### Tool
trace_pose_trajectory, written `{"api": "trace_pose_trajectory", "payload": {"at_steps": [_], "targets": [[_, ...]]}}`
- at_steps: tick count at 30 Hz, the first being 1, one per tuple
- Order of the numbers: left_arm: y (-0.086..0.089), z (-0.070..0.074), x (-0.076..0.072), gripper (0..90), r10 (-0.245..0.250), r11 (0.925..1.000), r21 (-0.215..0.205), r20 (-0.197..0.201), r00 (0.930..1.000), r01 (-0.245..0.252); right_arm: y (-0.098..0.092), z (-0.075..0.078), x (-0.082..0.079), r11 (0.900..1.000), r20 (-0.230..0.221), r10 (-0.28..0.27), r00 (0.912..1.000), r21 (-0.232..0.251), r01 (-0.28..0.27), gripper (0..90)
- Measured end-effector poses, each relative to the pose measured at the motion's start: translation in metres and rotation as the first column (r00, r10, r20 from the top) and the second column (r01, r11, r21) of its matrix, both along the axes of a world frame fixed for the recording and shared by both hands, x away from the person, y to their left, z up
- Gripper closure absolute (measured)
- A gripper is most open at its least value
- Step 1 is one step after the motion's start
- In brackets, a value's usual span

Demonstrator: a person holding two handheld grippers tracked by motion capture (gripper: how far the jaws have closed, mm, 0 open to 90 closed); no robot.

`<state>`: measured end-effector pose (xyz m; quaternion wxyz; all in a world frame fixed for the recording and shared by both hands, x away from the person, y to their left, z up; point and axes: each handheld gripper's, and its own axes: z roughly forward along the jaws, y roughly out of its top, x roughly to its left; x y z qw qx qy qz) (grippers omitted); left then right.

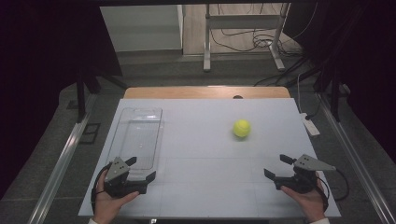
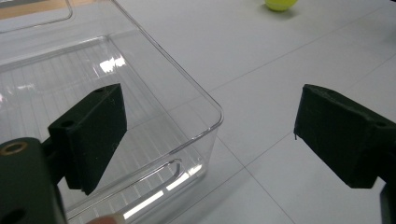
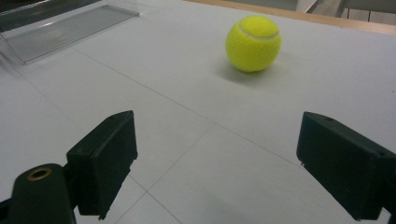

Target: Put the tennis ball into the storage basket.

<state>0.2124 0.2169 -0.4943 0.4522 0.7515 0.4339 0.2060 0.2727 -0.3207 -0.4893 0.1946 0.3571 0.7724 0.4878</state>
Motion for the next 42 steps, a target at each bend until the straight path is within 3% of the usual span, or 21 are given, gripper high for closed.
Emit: {"api": "trace_pose_trajectory", "payload": {"at_steps": [42], "targets": [[-0.0030,0.0032,0.0032,8.4,-0.004,0.9999,0.013,-0.024,0.9997,0.004,-0.0006,-0.0041,0.0017,1.000,-0.020,-0.001,0.9998,0.006,0.001,12.6]]}}
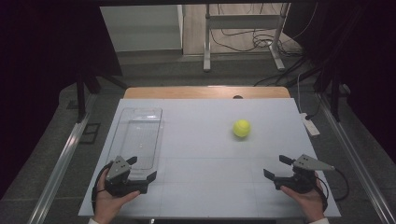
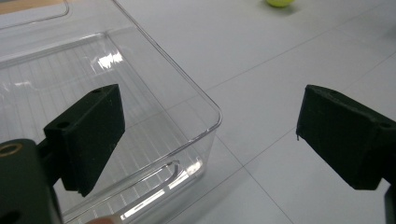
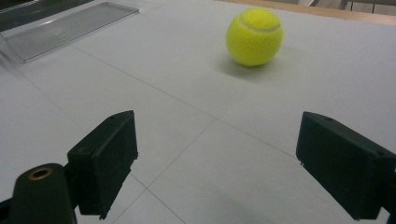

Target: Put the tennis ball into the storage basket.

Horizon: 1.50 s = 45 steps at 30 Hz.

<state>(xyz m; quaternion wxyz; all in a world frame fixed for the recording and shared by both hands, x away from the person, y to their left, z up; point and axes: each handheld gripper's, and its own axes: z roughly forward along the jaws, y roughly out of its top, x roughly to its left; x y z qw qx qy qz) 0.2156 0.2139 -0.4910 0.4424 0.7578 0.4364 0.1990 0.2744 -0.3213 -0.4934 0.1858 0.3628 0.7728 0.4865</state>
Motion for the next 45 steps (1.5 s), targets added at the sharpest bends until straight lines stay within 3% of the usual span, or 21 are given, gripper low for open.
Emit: {"api": "trace_pose_trajectory", "payload": {"at_steps": [11,45], "targets": [[-0.006,0.010,0.008,8.4,-0.007,1.0000,-0.001,-0.003,1.0000,0.007,0.000,-0.001,0.000,1.000,-0.003,-0.001,1.0000,0.001,0.001,12.7],[-0.041,0.031,0.040,8.6,-0.110,0.9939,0.012,-0.012,0.9939,0.110,0.001,-0.005,0.003,1.000,-0.017,0.000,0.9999,-0.008,0.000,12.7]]}}
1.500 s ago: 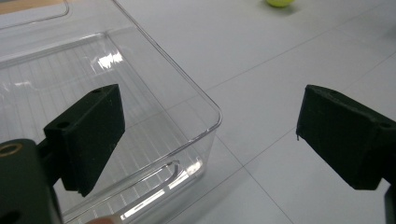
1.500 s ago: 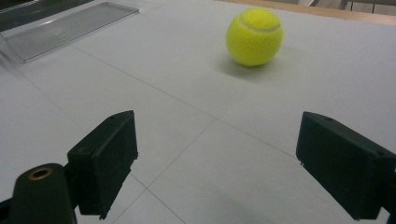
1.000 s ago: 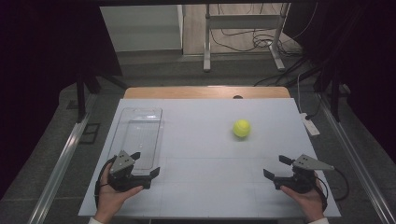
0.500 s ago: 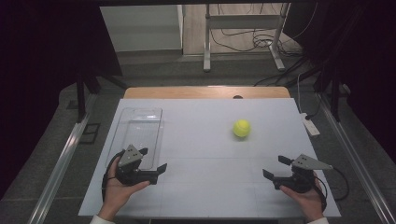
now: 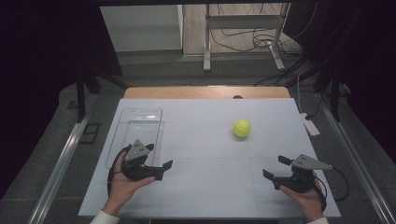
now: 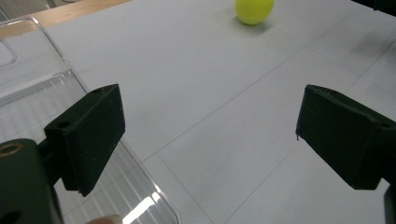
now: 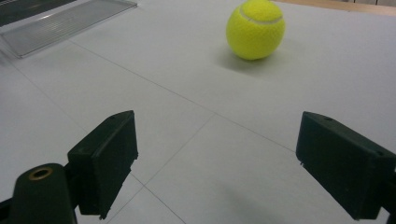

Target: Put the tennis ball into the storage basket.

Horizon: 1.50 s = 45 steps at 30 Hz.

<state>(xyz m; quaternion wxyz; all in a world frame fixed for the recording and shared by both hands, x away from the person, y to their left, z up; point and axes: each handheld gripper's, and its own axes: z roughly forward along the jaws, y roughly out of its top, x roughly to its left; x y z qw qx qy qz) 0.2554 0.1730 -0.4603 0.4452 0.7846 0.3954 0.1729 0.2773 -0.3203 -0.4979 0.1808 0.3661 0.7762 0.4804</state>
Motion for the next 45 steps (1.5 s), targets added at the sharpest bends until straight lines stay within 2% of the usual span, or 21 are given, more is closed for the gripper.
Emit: {"api": "trace_pose_trajectory", "payload": {"at_steps": [16,45], "targets": [[-0.020,0.004,0.015,8.7,-0.050,0.9985,0.020,-0.012,0.9987,0.050,0.000,-0.001,0.000,1.000,-0.004,0.000,1.0000,-0.002,0.000,12.7],[-0.035,0.005,0.030,8.7,-0.080,0.9964,0.027,-0.036,0.9962,0.081,0.000,-0.001,0.000,1.000,-0.006,0.002,1.0000,-0.004,-0.002,12.7]]}}
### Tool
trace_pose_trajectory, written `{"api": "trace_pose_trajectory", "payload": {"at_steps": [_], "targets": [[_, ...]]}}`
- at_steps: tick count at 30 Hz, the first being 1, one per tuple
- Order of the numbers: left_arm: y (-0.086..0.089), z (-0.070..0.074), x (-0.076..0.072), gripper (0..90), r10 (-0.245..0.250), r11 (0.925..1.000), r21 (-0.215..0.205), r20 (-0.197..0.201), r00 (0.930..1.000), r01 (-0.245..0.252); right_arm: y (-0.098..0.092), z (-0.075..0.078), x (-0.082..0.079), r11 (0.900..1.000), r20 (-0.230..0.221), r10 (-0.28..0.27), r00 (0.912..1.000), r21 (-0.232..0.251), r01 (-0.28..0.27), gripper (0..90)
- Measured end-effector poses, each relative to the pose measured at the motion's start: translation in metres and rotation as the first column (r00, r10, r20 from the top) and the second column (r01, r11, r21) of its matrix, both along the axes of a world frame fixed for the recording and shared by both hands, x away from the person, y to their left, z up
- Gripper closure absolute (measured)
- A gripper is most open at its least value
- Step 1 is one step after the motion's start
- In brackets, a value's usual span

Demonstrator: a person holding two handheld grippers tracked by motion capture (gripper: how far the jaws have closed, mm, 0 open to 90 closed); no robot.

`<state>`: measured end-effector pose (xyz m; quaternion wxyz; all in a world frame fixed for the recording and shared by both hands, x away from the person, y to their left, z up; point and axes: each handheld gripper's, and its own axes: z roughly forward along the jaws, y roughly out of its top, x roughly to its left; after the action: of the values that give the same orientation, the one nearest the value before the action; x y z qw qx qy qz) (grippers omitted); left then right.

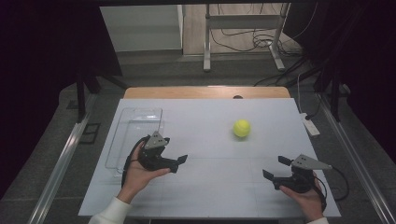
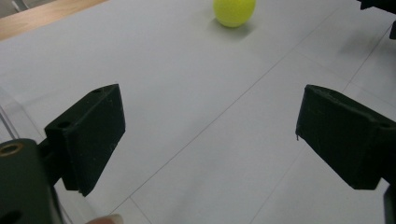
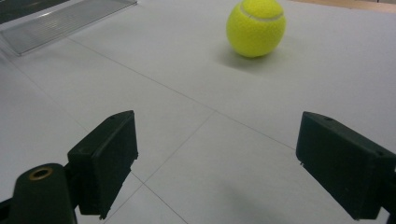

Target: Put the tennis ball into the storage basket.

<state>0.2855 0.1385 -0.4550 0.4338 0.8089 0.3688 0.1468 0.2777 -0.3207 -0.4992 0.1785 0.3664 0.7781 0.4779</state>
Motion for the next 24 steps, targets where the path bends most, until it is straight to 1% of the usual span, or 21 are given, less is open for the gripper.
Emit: {"api": "trace_pose_trajectory", "payload": {"at_steps": [16,24], "targets": [[-0.011,-0.001,0.010,8.6,-0.015,0.9998,0.013,-0.010,0.9998,0.016,0.000,0.000,0.000,1.000,-0.001,-0.001,1.0000,-0.001,0.001,12.7],[-0.016,-0.002,0.019,8.5,-0.022,0.9996,0.018,-0.022,0.9995,0.022,-0.001,-0.001,0.000,1.000,-0.001,-0.001,1.0000,0.003,0.001,12.7]]}}
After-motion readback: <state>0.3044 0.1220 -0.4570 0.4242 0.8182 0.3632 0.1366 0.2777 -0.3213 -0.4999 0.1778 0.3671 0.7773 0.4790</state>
